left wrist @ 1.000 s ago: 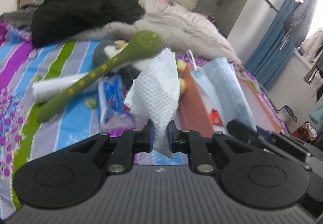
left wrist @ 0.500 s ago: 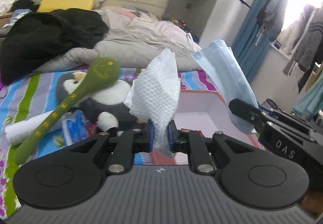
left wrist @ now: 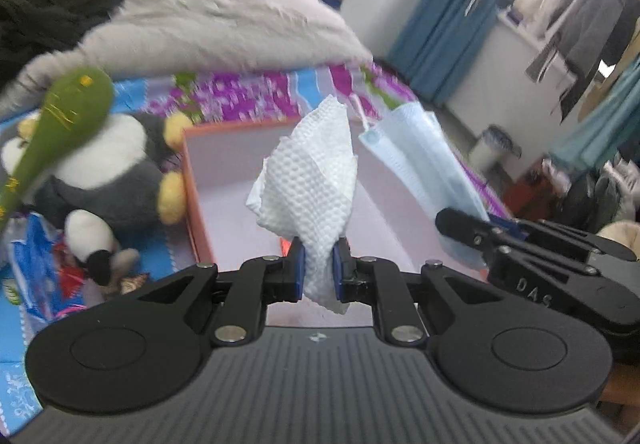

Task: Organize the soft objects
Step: 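Lift the tissue with the left gripper while the right gripper carries the mask over the pink box, then open both grippers to drop the tissue and mask into the pink box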

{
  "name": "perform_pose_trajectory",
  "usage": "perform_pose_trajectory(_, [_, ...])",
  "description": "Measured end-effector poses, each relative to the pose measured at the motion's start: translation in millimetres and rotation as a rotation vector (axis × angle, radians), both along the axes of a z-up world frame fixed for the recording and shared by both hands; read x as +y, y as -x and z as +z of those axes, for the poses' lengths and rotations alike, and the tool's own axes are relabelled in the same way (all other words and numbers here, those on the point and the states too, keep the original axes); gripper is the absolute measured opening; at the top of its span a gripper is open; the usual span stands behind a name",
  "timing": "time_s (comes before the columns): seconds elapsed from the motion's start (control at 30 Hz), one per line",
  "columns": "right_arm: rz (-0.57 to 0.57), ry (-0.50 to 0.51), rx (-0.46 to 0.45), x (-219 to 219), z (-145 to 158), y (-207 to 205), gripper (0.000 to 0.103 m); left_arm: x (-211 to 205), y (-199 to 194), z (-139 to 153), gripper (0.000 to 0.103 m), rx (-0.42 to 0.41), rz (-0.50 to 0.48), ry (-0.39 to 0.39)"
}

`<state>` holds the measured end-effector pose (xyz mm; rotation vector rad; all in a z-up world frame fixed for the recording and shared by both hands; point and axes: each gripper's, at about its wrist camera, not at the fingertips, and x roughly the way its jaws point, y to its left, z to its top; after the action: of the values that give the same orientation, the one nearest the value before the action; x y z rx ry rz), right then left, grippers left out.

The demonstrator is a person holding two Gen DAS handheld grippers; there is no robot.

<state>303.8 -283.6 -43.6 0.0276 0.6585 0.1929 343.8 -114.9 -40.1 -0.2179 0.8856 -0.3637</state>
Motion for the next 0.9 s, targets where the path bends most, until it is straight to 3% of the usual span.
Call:
perform_pose_trajectory(0.27, [-0.078, -0.031, 0.208, -28, -60, -25, 0.016, -31, -36, -48, 0.017, 0.167, -0.053, -0.038])
perform_pose_trajectory(0.4, [-0.103, 0.025, 0.242, -32, -78, -27, 0.016, -41, -44, -62, 0.017, 0.201, -0.065, -0.066])
perform_pose_trajectory(0.7, [-0.092, 0.004, 0.256, -37, -89, -24, 0.019, -48, -45, -71, 0.020, 0.210, -0.063, -0.112])
perform_pose_trajectory(0.77, [-0.092, -0.007, 0.258, -39, -90, -25, 0.025, -47, -47, -74, 0.035, 0.222, -0.055, -0.118])
perform_pose_trajectory(0.83, [-0.101, -0.008, 0.255, -40, -89, -24, 0.041, -44, -47, -75, 0.037, 0.216, -0.049, -0.118])
perform_pose_trajectory(0.9, [-0.103, -0.014, 0.251, -42, -89, -23, 0.045, -43, -46, -73, 0.037, 0.210, -0.048, -0.119])
